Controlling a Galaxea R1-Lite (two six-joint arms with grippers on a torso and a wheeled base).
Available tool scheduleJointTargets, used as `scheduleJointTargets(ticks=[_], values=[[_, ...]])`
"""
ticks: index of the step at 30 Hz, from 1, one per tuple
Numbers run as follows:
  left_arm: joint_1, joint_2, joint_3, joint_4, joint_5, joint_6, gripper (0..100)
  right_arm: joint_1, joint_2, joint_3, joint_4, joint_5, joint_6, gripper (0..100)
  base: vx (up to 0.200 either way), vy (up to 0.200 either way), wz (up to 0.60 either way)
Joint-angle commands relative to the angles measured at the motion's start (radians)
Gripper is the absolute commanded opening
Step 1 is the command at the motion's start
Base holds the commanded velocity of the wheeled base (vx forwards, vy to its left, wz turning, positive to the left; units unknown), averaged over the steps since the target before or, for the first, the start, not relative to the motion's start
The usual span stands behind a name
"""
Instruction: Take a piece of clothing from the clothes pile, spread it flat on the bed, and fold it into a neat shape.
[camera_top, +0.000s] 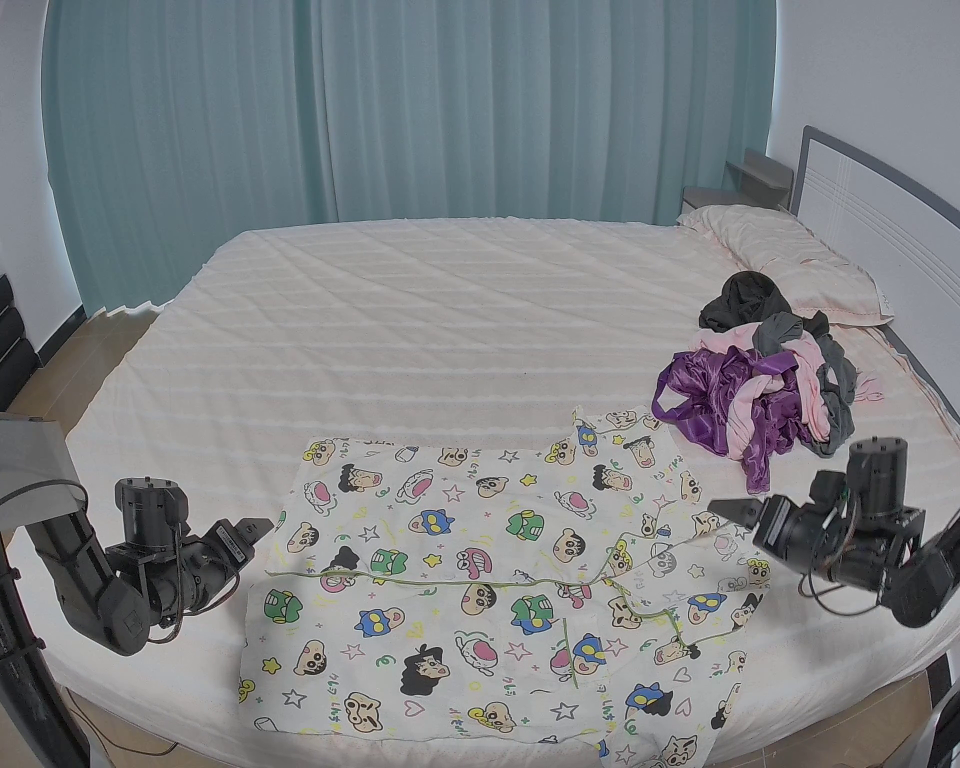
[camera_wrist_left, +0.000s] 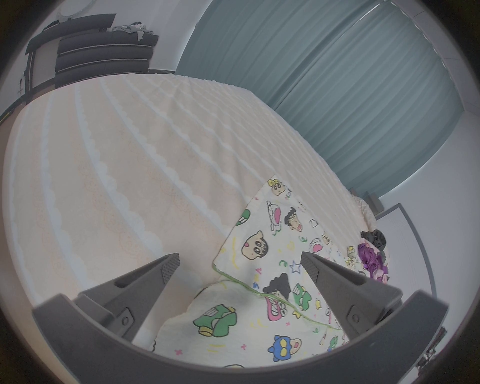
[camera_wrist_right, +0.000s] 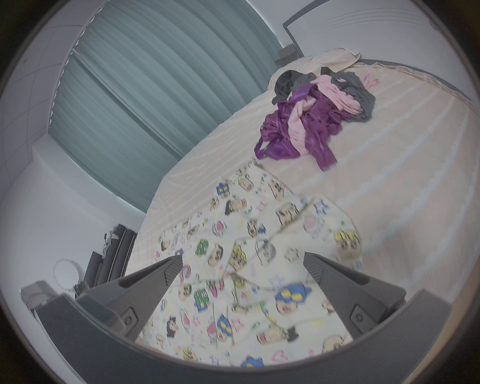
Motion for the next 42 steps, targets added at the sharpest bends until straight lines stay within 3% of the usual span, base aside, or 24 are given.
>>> scheduleJointTargets(ticks=[1,16,23,35,36,42], values=[[-0.013,-0.162,0.071,-0.002,-0.004,-0.036,100,-0.048,0.175,-0.422,0.254,-0.005,0.002,100,0.0,0.0,0.0],[-0.079,-0.187,0.108,-0.002,0.002,-0.1,100,-0.085,0.641,-1.017,0.501,-0.067,-0.047,100,0.0,0.0,0.0],[-0.099,-0.182,0.119,-0.002,0.006,-0.102,100,-0.109,0.719,-1.059,0.507,-0.063,-0.273,100,0.0,0.0,0.0],[-0.101,-0.182,0.127,-0.002,0.006,-0.1,100,-0.1,0.736,-1.095,0.507,-0.021,-0.296,100,0.0,0.0,0.0],[-0.101,-0.182,0.127,-0.002,0.006,-0.102,100,-0.105,0.736,-1.088,0.507,-0.008,-0.296,0,0.0,0.0,0.0],[-0.099,-0.182,0.131,-0.002,0.008,-0.1,100,-0.112,0.715,-1.051,0.505,0.029,-0.273,0,0.0,0.0,0.0]])
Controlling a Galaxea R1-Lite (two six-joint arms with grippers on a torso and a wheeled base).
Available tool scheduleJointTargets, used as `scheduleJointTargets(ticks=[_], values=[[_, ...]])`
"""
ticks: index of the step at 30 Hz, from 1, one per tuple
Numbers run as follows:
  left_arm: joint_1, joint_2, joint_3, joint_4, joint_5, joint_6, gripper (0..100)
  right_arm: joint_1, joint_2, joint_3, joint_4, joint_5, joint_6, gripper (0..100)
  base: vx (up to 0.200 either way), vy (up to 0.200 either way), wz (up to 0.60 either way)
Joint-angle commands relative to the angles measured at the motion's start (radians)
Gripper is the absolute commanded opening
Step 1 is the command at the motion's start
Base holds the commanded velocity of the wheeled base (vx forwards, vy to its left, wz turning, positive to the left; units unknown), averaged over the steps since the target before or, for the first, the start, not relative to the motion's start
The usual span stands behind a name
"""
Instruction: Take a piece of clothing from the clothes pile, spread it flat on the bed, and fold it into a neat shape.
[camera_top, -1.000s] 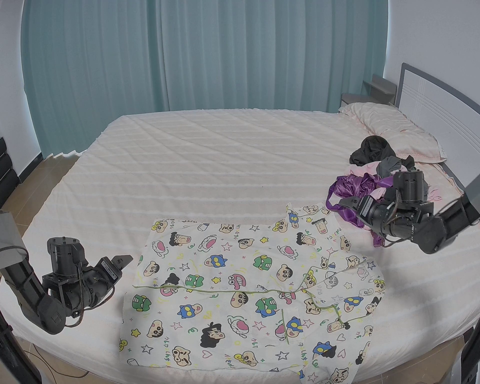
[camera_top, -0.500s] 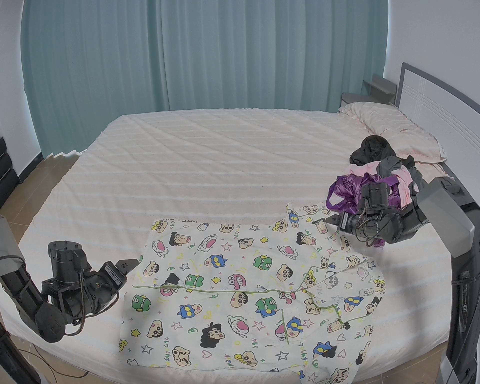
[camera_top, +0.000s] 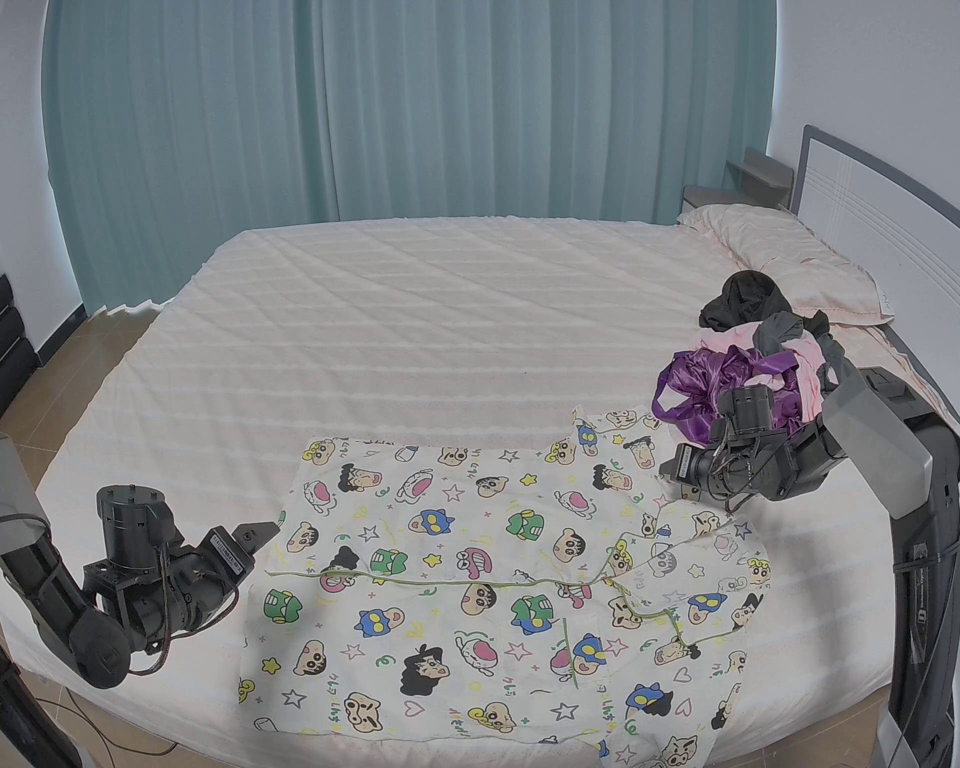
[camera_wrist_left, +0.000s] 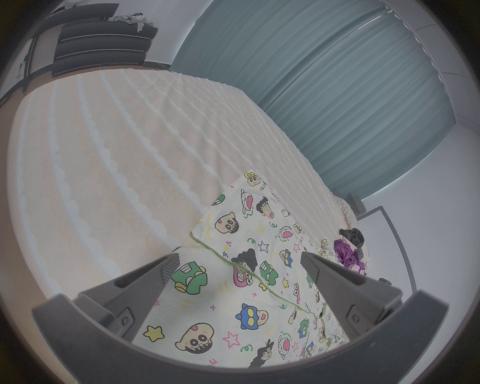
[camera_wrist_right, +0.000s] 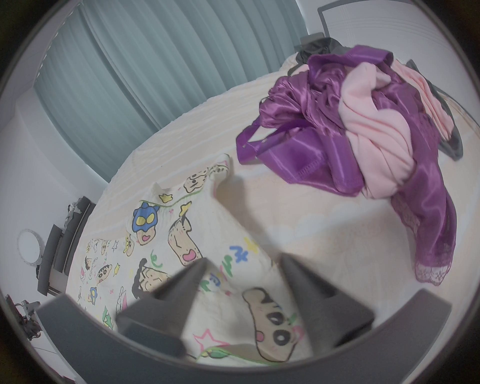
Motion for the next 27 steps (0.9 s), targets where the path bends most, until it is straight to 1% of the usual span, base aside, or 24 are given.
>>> scheduleJointTargets(ticks=[1,4,7,13,19,20,22,25,27], values=[[0.001,0.001,0.004,0.0,0.001,0.002,100,-0.005,-0.029,0.038,-0.001,0.017,0.003,0,0.0,0.0,0.0],[0.001,0.001,0.004,0.0,0.002,0.002,100,-0.006,-0.058,0.084,-0.003,0.052,0.026,0,0.0,0.0,0.0],[0.001,0.001,0.004,0.0,0.002,0.002,100,-0.017,-0.065,0.101,-0.003,0.054,0.046,0,0.0,0.0,0.0],[0.001,0.001,0.004,0.0,0.004,0.004,100,-0.035,-0.073,0.125,-0.003,0.048,0.045,0,0.0,0.0,0.0],[0.0,-0.003,0.007,0.0,0.004,0.004,100,-0.037,-0.075,0.122,-0.001,0.046,0.052,0,0.0,0.0,0.0],[0.0,-0.006,0.007,0.0,0.004,0.004,100,-0.037,-0.078,0.122,-0.003,0.048,0.055,100,0.0,0.0,0.0],[0.0,-0.006,0.007,0.0,0.004,0.005,100,-0.037,-0.084,0.121,-0.004,0.048,0.065,100,0.0,0.0,0.0],[-0.005,-0.008,0.011,0.0,0.004,0.005,100,-0.04,-0.148,0.136,-0.004,0.045,0.091,100,0.0,0.0,0.0],[-0.006,-0.008,0.013,0.0,0.004,0.005,100,-0.041,-0.154,0.139,-0.004,0.043,0.092,100,0.0,0.0,0.0]])
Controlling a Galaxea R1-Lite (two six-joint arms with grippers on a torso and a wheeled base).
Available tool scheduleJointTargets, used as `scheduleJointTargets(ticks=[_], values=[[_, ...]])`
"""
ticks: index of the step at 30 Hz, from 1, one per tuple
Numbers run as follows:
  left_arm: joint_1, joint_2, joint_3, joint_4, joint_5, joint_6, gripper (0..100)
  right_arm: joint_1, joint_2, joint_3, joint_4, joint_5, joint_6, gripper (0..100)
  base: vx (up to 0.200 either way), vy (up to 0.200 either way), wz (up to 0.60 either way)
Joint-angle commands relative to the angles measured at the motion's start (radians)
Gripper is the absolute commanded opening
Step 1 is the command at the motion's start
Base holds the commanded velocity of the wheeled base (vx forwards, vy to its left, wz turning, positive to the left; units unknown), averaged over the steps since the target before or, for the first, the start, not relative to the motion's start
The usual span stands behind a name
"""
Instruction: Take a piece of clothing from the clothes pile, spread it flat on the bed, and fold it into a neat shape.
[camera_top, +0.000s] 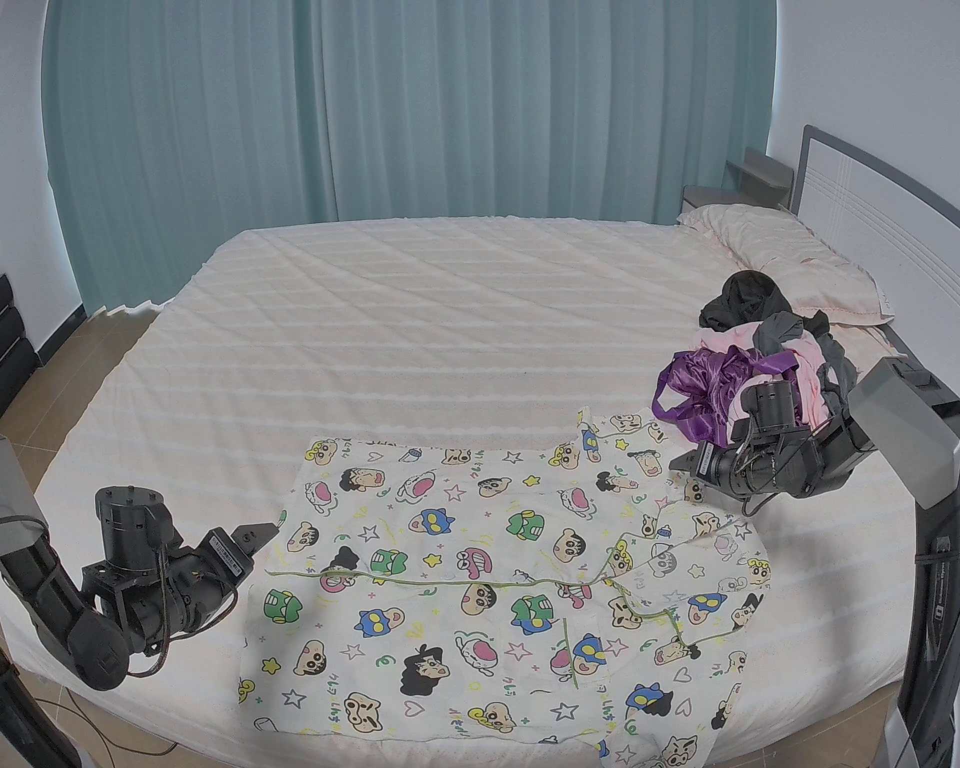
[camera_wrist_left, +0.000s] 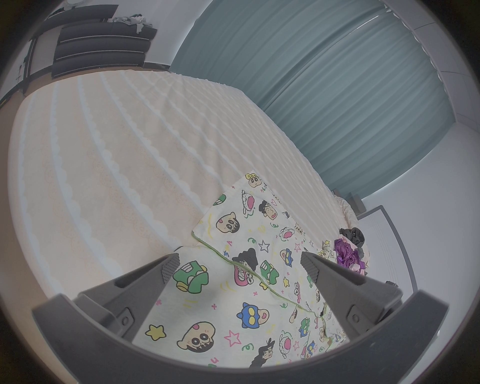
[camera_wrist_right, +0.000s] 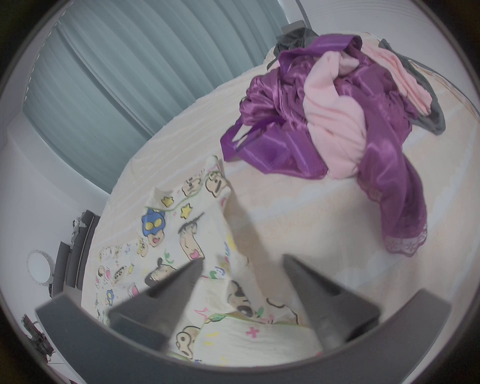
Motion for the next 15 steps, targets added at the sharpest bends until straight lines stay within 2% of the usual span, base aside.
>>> scheduleJointTargets(ticks=[1,7,10,13,15], values=[[-0.019,-0.003,0.015,0.0,0.001,0.001,100,-0.018,-0.127,0.059,-0.001,-0.013,0.021,100,0.0,0.0,0.0],[-0.091,-0.001,0.052,0.0,0.089,-0.007,100,-0.032,-0.363,0.339,-0.026,-0.05,0.013,100,0.0,0.0,0.0],[-0.118,-0.004,0.074,-0.002,0.101,-0.01,100,-0.021,-0.435,0.456,-0.072,-0.082,0.015,100,0.0,0.0,0.0],[-0.149,-0.004,0.091,0.0,0.104,-0.062,100,0.025,-0.52,0.649,-0.185,-0.172,0.024,100,-0.2,0.0,0.0],[-0.152,-0.006,0.094,0.0,0.105,-0.085,100,0.045,-0.544,0.734,-0.233,-0.195,0.029,100,-0.2,0.0,0.0]])
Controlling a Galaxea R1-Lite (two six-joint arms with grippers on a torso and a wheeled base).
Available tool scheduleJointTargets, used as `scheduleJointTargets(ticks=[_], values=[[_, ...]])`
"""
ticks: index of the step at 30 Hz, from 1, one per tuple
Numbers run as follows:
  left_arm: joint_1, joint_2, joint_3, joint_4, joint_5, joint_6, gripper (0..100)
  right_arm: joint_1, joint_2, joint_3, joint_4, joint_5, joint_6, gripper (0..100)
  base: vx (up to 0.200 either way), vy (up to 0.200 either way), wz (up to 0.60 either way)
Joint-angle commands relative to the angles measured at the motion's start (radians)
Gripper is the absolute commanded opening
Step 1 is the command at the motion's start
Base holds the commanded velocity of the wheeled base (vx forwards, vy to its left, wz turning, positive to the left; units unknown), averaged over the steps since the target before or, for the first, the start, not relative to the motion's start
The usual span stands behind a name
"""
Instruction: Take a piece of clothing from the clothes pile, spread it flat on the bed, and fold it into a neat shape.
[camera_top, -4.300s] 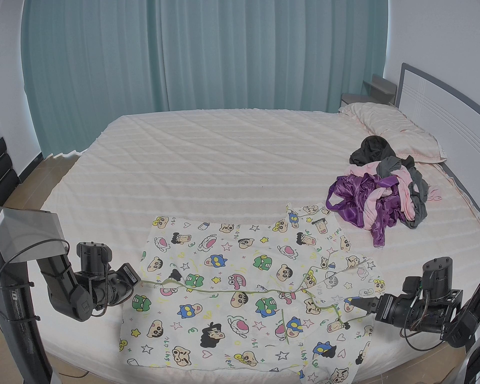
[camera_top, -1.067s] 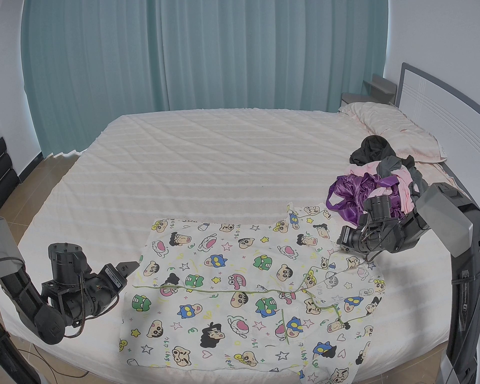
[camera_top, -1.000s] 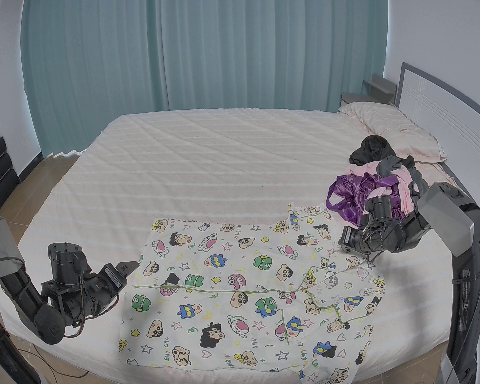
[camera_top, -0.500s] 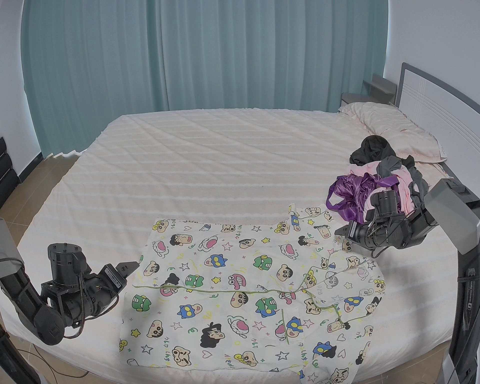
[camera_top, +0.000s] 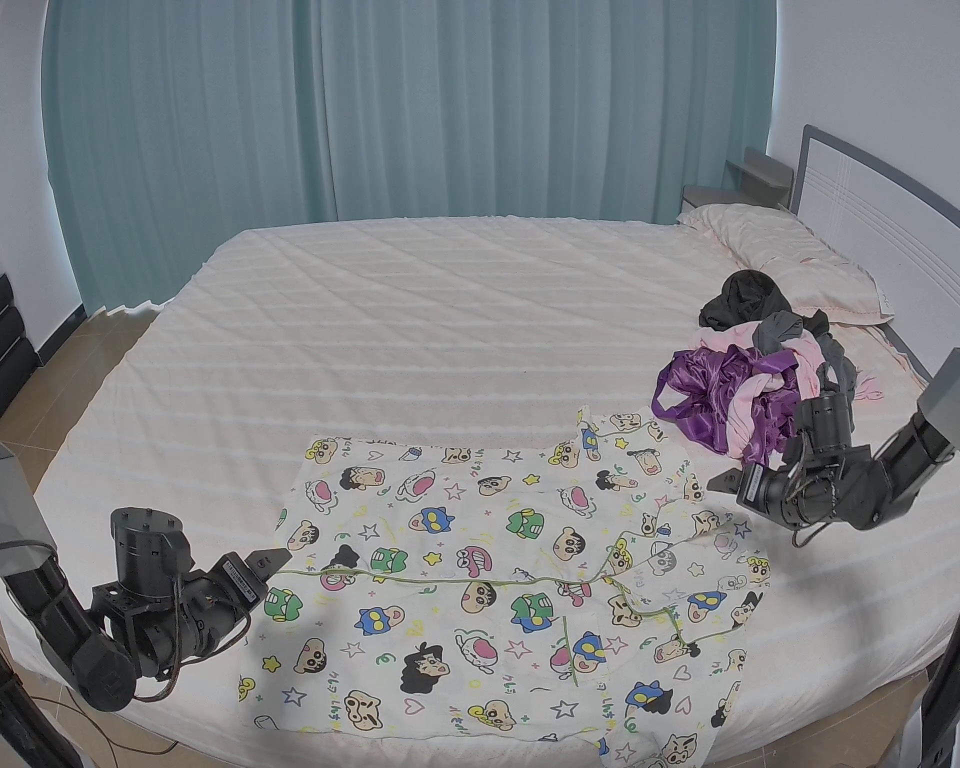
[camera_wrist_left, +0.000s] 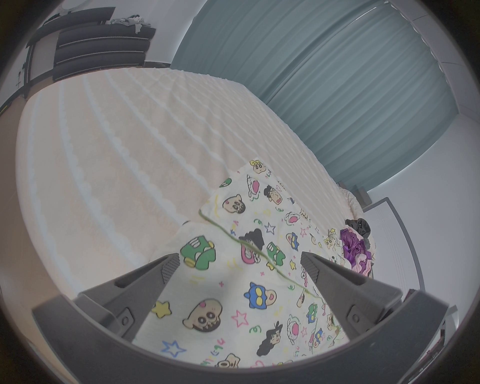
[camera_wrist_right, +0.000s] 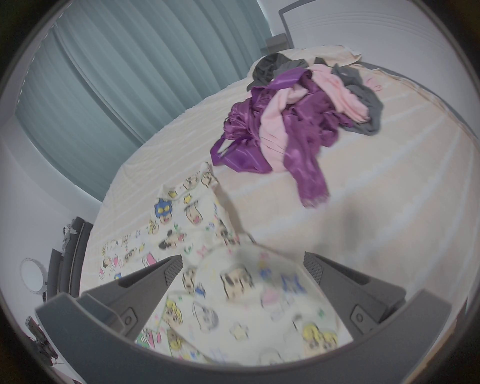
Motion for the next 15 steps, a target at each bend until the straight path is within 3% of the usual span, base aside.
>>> scheduleJointTargets(ticks=[1,4,6,7,15], values=[[-0.065,-0.009,0.044,0.003,0.031,-0.064,100,0.066,-0.238,0.335,-0.165,-0.105,0.017,100,-0.2,0.0,0.0],[-0.073,-0.024,0.067,0.005,0.029,-0.065,100,0.082,-0.262,0.41,-0.222,-0.106,0.06,100,-0.2,0.0,0.0],[-0.091,-0.035,0.1,0.006,0.028,-0.065,100,0.117,-0.296,0.508,-0.29,-0.106,0.167,100,-0.2,0.0,0.0],[-0.093,-0.033,0.101,0.008,0.028,-0.065,100,0.122,-0.297,0.52,-0.296,-0.106,0.179,100,-0.2,0.0,0.0],[-0.153,0.025,0.127,0.095,0.023,-0.053,100,0.146,-0.287,0.671,-0.388,-0.094,0.276,100,0.0,0.0,0.0]])
